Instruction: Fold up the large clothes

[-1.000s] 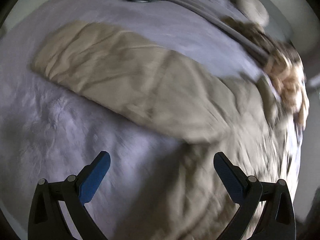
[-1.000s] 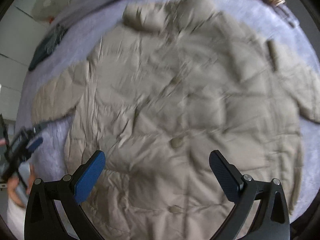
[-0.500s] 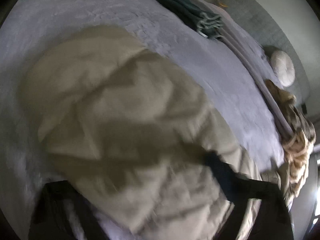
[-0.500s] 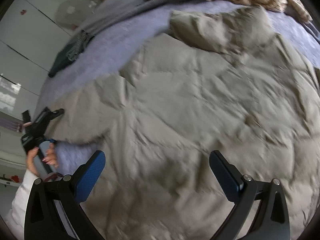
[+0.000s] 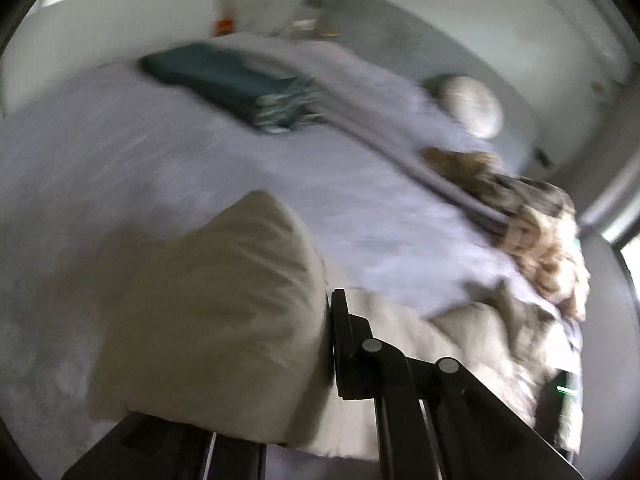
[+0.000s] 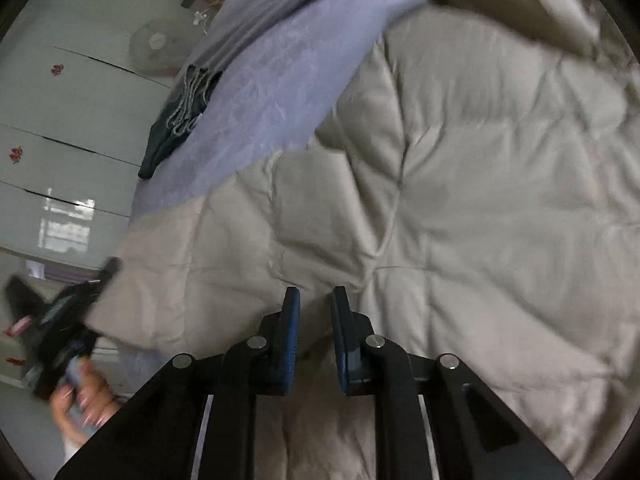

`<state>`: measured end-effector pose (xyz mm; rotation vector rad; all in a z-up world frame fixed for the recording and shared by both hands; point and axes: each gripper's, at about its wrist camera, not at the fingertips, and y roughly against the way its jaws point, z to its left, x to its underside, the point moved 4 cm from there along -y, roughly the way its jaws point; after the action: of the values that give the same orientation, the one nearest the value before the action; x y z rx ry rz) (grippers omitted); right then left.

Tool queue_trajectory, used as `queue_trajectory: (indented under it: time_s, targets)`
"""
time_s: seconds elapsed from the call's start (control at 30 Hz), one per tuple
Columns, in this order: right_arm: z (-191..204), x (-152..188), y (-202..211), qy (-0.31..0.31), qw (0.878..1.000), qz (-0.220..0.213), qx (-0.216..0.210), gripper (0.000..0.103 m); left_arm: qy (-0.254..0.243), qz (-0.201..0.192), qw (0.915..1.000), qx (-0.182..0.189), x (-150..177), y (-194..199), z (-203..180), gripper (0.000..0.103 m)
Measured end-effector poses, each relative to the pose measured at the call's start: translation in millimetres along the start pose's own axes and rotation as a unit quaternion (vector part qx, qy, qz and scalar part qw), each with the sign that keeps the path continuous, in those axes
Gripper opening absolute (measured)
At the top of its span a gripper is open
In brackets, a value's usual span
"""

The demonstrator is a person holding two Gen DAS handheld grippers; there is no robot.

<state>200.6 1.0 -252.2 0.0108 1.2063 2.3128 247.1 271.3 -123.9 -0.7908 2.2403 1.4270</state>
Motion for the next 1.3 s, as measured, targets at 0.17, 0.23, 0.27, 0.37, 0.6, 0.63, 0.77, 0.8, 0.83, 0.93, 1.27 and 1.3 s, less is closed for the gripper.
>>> queue_trajectory:
  time_s: [0.17,0.23,0.27,0.37,0.6,0.63,0.77,0.8,0.83,0.93,1.27,1.3]
  targets:
    - [-9.5,12.4,-33.5,-0.012,0.999,0.036,0.001,0.015,-0.073,0.017,0.9919,0.103,7.2,8.2,-90.2,0.011]
    - [-7.5,15.5,-32.3,-0.007,0.999,0.048,-0.001,0.014,-0.096,0.027,0.9848,0.142,14.7,1.7,-131.4,0.011]
    - [-6.9,17.0,-27.7,-0.007,0.998,0.056,-0.005,0.014,-0.108,0.031,0.9822,0.151,21.1,1.8,-148.8,0.011]
    - [-17.2,21.0,7.8,-0.011,0.998,0.054,-0.018,0.015,-0.144,0.053,0.9726,0.175,45.0,-15.4,-210.4,0.011]
    - [-110.3,15.3,155.3,-0.049,0.995,-0.04,0.077,0.016,-0.264,0.106,0.9484,0.14,145.1,-63.3,-315.6,0.011]
    - [-124.6,15.4,170.9,-0.053,0.993,-0.049,0.093,0.016,-0.273,0.116,0.9465,0.127,155.8,-73.5,-317.5,0.011]
    - [-167.6,19.8,203.5,-0.065,0.987,-0.054,0.139,0.016,-0.308,0.17,0.9337,0.066,210.0,-121.0,-314.3,0.011]
    - [-176.9,21.5,207.1,-0.071,0.986,-0.051,0.141,0.016,-0.307,0.18,0.9331,0.055,215.7,-128.2,-308.1,0.011]
    - [-185.0,22.3,211.2,-0.077,0.986,-0.048,0.14,0.016,-0.303,0.18,0.9345,0.051,218.4,-130.6,-304.4,0.012]
    - [-198.6,23.4,214.0,-0.085,0.987,-0.048,0.129,0.016,-0.296,0.176,0.9375,0.049,214.9,-119.3,-302.0,0.036]
    - [-158.5,2.7,220.6,0.003,0.987,-0.06,0.147,0.043,-0.292,0.109,0.9499,0.029,166.9,-43.5,-259.6,0.1]
    - [-149.3,3.5,222.1,0.022,0.986,-0.063,0.152,0.068,-0.275,0.104,0.9557,0.019,159.2,-41.4,-249.7,0.1]
